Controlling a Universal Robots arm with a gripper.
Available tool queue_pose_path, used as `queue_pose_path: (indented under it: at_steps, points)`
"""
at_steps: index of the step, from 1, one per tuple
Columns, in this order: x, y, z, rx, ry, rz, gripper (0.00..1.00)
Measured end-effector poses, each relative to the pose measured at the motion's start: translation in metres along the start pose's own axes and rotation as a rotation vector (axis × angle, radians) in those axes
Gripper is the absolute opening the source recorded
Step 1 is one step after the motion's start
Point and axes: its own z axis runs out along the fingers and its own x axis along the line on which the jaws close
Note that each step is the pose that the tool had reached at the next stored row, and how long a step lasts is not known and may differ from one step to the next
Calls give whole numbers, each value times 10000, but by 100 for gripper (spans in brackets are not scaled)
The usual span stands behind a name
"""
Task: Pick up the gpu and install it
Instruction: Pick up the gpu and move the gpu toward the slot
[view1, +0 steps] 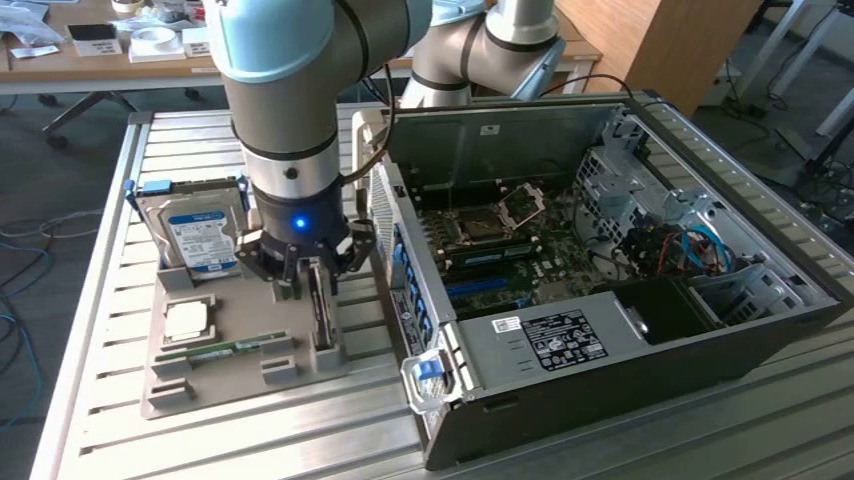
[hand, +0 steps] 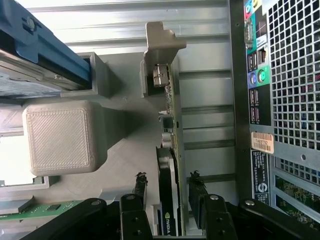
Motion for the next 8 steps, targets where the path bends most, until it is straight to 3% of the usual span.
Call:
queue_pose_path:
  at_steps: [8]
  points:
    - [17, 16, 30, -1, -1, 1, 47]
